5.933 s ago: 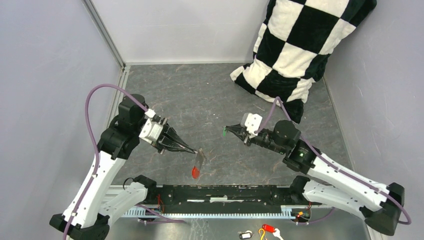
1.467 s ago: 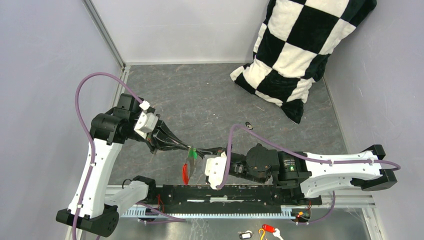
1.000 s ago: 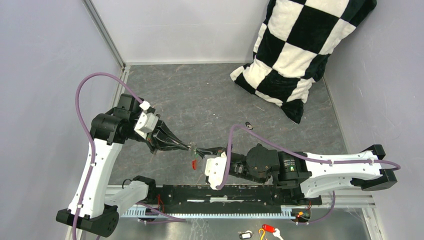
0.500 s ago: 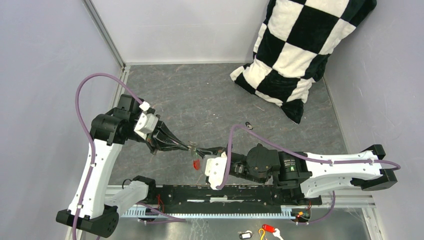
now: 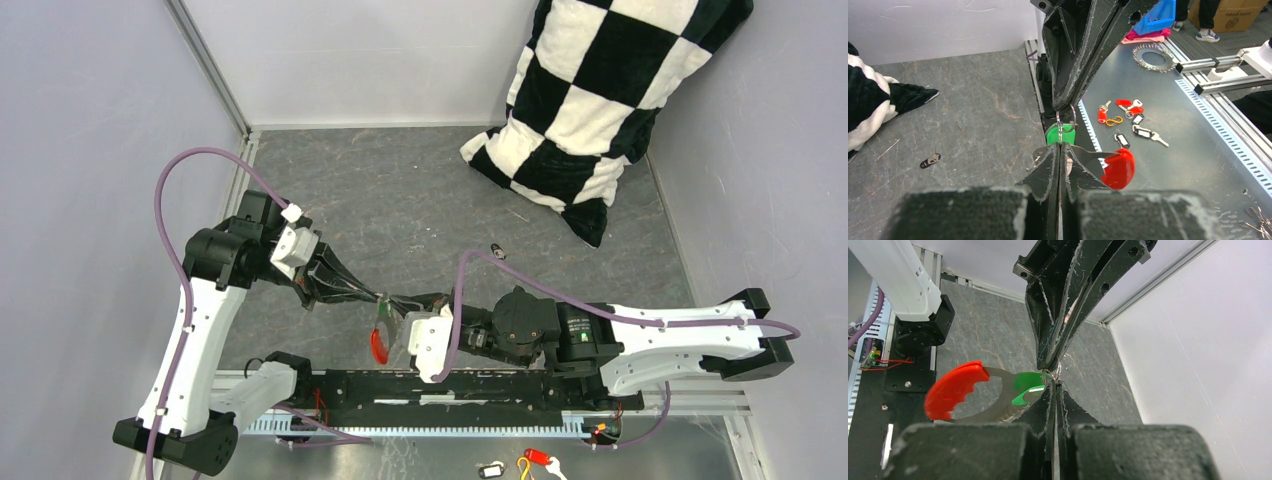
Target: Put the keys on the keyring
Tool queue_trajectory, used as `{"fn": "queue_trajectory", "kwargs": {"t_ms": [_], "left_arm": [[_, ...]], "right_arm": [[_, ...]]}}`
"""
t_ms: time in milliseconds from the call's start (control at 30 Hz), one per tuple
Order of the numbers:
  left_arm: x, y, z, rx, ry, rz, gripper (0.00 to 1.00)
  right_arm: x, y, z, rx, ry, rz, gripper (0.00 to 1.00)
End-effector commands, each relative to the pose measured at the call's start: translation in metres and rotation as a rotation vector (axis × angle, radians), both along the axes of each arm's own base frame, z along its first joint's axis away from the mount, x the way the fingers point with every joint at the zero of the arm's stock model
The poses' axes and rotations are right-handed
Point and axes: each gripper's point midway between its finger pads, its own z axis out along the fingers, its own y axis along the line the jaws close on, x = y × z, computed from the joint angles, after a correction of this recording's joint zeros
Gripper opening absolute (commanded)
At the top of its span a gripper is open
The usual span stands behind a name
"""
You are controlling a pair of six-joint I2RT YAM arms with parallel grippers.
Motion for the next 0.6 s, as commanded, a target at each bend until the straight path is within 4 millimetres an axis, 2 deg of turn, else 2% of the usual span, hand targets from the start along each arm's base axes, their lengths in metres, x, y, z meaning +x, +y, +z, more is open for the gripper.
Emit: {"fn": "queue_trajectory", "kwargs": {"t_ms": [0,300,567], "left_arm": [[-0.009,-0.001,0.016,-0.095,-0.043,-0.035,0.02],[-0.01,0.0,0.016,-0.097,-0.048,-0.036,0.02],[-0.011,0.0,0.018,-0.1,-0.055,-0.037,0.02]], "right_arm": [[0.003,-0.003,0.031,0.088,-0.01,-0.017,0.0],[0.007,-0.018,0.019,0.071,0.028,-0.053,0.0],[0.007,-0.016,0.011,0.047,0.032,-0.058,0.0]]}}
